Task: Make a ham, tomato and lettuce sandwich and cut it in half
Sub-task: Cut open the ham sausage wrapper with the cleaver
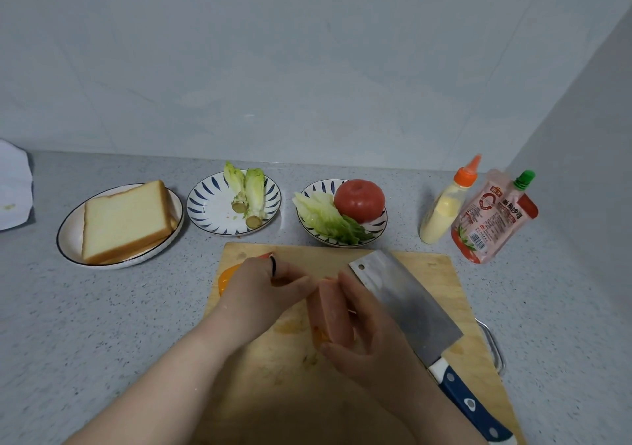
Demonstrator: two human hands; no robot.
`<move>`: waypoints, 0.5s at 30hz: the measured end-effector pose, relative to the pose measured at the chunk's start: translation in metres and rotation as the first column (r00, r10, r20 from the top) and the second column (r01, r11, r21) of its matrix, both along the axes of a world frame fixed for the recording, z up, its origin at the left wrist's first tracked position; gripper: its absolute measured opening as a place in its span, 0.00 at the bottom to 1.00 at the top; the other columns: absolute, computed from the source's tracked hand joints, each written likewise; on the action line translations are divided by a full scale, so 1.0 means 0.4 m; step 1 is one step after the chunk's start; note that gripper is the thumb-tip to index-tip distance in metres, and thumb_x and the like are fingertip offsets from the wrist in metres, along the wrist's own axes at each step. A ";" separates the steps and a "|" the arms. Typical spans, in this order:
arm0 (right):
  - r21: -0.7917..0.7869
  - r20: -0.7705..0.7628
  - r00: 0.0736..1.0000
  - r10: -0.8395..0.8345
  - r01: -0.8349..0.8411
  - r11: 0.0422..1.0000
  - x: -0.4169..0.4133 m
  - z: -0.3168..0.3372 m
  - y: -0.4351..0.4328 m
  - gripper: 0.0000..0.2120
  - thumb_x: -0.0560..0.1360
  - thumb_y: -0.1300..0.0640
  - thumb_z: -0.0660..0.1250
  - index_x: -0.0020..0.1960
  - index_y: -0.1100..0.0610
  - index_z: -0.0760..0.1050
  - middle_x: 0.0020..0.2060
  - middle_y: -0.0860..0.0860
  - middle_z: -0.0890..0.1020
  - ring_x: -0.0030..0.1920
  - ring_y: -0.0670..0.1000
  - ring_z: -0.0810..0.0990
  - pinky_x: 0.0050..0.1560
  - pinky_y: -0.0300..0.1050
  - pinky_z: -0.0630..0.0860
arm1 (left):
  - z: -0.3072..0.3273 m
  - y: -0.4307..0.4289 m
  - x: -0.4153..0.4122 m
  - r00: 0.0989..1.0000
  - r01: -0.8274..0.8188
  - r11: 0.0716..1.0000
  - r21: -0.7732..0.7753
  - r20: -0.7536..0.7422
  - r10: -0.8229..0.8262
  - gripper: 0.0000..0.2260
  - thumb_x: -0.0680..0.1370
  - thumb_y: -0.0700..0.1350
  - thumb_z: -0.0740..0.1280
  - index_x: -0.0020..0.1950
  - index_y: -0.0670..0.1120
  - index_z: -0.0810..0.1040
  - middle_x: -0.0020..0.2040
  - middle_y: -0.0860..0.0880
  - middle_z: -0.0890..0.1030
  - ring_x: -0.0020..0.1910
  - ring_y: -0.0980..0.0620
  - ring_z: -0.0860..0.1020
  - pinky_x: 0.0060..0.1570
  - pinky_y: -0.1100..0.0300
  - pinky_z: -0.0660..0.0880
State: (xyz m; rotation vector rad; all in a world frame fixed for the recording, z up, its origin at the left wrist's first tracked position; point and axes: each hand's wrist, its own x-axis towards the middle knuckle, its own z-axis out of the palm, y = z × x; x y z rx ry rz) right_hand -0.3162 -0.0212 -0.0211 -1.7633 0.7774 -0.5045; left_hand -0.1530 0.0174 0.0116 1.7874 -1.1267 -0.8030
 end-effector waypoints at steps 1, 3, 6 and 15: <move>-0.002 -0.001 1.000 0.005 -0.005 1.000 -0.001 0.000 0.001 0.36 0.68 0.62 0.71 0.58 0.34 0.53 0.58 0.30 0.62 0.54 0.22 0.65 0.50 0.22 0.69 | 0.001 0.002 0.002 0.999 0.013 1.000 0.011 -0.031 -0.012 0.09 0.71 0.44 0.70 0.31 0.54 0.80 0.29 0.58 0.80 0.30 0.65 0.76 0.29 0.77 0.68; -0.003 -0.004 1.000 0.015 -0.015 1.000 -0.003 0.002 0.000 0.36 0.69 0.62 0.71 0.58 0.34 0.53 0.59 0.30 0.61 0.54 0.20 0.64 0.50 0.21 0.68 | 0.001 0.004 0.007 0.995 0.029 0.999 0.014 -0.092 -0.028 0.10 0.71 0.43 0.70 0.30 0.53 0.81 0.29 0.54 0.81 0.30 0.61 0.75 0.32 0.72 0.70; -0.015 -0.015 0.999 0.037 -0.038 0.999 -0.002 0.004 0.000 0.35 0.69 0.61 0.71 0.58 0.34 0.52 0.59 0.30 0.61 0.54 0.20 0.63 0.51 0.20 0.67 | 0.008 0.006 0.010 0.994 0.048 0.999 0.008 -0.096 -0.047 0.08 0.71 0.42 0.70 0.32 0.51 0.82 0.37 0.40 0.83 0.35 0.53 0.74 0.38 0.61 0.70; -0.025 -0.073 0.997 0.036 -0.038 0.999 -0.002 0.018 0.012 0.34 0.69 0.62 0.70 0.58 0.35 0.52 0.58 0.31 0.62 0.53 0.23 0.65 0.49 0.19 0.66 | 0.027 0.018 -0.002 0.993 0.039 0.998 0.052 0.109 -0.044 0.08 0.70 0.41 0.70 0.33 0.52 0.80 0.28 0.59 0.79 0.29 0.67 0.76 0.31 0.77 0.69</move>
